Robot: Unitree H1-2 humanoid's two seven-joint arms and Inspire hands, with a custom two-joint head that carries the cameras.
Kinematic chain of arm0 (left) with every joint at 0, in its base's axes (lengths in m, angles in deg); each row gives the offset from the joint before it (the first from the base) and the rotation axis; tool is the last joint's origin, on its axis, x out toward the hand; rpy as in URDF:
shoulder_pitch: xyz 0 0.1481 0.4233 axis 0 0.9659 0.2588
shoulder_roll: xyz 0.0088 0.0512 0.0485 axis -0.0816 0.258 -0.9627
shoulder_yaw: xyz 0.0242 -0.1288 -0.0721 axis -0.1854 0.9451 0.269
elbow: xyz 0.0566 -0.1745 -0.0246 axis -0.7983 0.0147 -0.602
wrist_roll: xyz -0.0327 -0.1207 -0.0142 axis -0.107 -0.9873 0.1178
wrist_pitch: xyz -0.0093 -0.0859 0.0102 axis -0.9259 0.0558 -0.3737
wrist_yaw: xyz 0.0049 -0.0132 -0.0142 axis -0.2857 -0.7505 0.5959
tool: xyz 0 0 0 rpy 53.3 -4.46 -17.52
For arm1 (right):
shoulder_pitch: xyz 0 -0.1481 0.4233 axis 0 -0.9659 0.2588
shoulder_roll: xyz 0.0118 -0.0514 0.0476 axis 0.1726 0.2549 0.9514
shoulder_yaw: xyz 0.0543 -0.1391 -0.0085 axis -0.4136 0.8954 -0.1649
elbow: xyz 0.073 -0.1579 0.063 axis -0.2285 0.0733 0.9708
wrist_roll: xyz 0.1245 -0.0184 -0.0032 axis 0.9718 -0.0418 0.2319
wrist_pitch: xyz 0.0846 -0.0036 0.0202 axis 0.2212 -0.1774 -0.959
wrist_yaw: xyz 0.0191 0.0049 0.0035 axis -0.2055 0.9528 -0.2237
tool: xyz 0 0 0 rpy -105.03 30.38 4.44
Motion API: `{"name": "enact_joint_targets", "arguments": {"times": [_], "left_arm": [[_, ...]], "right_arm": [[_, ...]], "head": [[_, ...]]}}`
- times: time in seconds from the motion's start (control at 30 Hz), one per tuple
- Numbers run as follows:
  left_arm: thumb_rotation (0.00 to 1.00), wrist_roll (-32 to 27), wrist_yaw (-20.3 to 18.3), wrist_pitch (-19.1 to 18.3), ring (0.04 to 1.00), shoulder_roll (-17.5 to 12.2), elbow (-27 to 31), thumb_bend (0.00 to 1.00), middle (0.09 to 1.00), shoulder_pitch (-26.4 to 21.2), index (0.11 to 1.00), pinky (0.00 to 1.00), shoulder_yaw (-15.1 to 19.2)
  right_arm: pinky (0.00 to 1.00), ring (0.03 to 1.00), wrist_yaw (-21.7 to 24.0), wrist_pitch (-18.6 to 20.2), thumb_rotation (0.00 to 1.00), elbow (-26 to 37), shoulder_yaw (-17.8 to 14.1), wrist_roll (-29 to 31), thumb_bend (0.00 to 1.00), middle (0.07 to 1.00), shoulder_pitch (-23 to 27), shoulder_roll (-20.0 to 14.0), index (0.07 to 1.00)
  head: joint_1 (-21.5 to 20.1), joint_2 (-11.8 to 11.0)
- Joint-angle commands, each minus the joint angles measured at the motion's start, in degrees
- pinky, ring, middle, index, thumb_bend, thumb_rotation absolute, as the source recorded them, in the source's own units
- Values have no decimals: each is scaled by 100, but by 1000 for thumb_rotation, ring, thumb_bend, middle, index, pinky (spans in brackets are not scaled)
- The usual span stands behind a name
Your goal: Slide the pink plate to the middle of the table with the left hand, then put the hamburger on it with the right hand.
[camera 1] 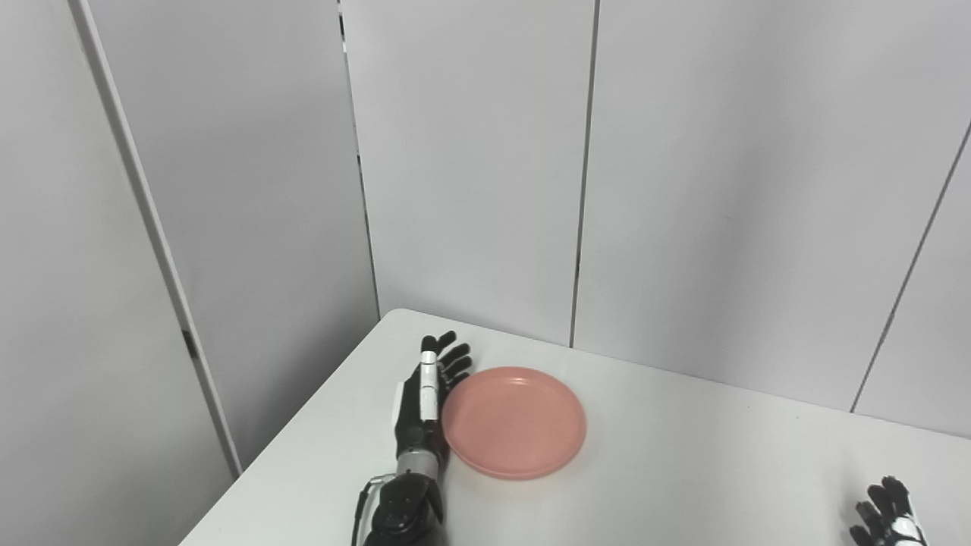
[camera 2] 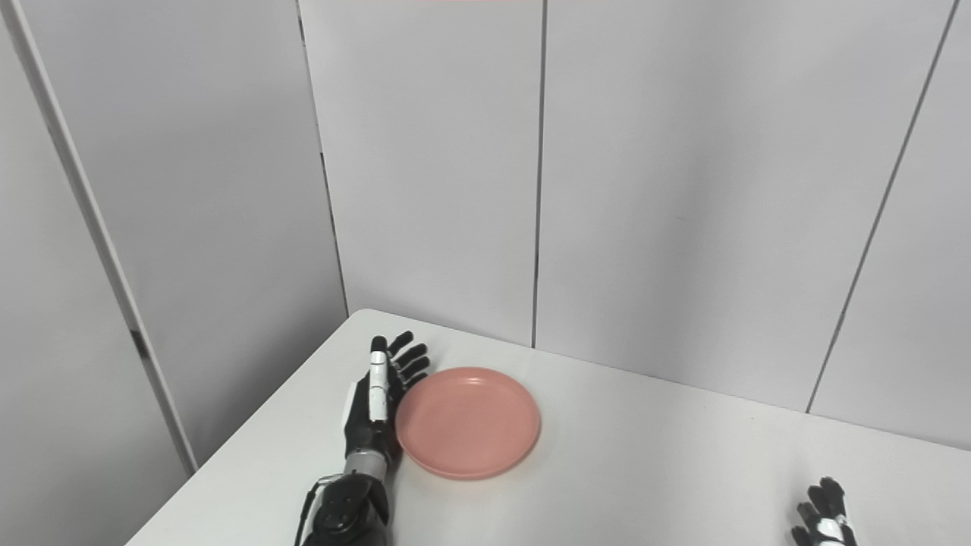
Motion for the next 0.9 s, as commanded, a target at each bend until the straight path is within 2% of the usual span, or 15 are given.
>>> {"name": "enact_joint_targets", "arguments": {"times": [0.0, 0.1, 0.17, 0.27, 0.37, 0.43, 0.63, 0.73, 0.87], "left_arm": [[1000, -48, -194, 128, 789, 210, 25, 847, 779, 153, 778, 767, -102], [1000, -122, -354, -17, 797, 382, 249, 842, 787, 288, 785, 772, -186], [1000, -105, -395, -126, 818, 535, 455, 803, 804, 421, 800, 789, -280], [1000, -99, -475, -257, 825, 664, 640, 791, 811, 547, 807, 788, -427], [1000, -112, -510, -406, 829, 762, 780, 793, 811, 642, 803, 797, -512], [1000, -77, -574, -501, 832, 830, 881, 810, 811, 746, 802, 822, -616], [1000, -19, -778, -620, 834, 843, 1038, 821, 814, 907, 808, 827, -880], [1000, 30, -837, -715, 837, 857, 1204, 830, 817, 1010, 809, 837, -1008], [1000, 110, -898, -900, 858, 875, 1553, 792, 849, 1178, 842, 856, -1169]], "right_arm": [[1000, 1000, 51, 32, 986, 120, 23, 109, 492, 1000, 169, 45, 1000], [1000, 1000, 28, 19, 996, 112, 29, 129, 447, 1000, 172, 79, 1000], [1000, 1000, -22, 99, 977, 187, 29, 158, 429, 1000, 146, 145, 1000], [1000, 1000, 63, 89, 916, 195, 66, 230, 466, 1000, 138, 170, 1000], [1000, 1000, 85, 103, 876, 128, 84, 291, 520, 1000, 168, 192, 1000], [1000, 1000, 50, -41, 869, -2, 114, 193, 547, 1000, 211, 215, 1000], [1000, 1000, -79, -134, 886, 30, 148, 2, 493, 1000, 247, 320, 1000], [1000, 990, -232, 32, 884, 78, 152, -108, 521, 994, 280, 423, 1000], [1000, 983, -344, 16, 926, 86, 260, -387, 528, 994, 314, 465, 1000]], "head": [[6, 7], [-321, 94], [-465, 130], [-874, 257], [-1074, 296], [-1331, 350], [-1778, 499], [-1940, 546], [-2245, 663]]}}
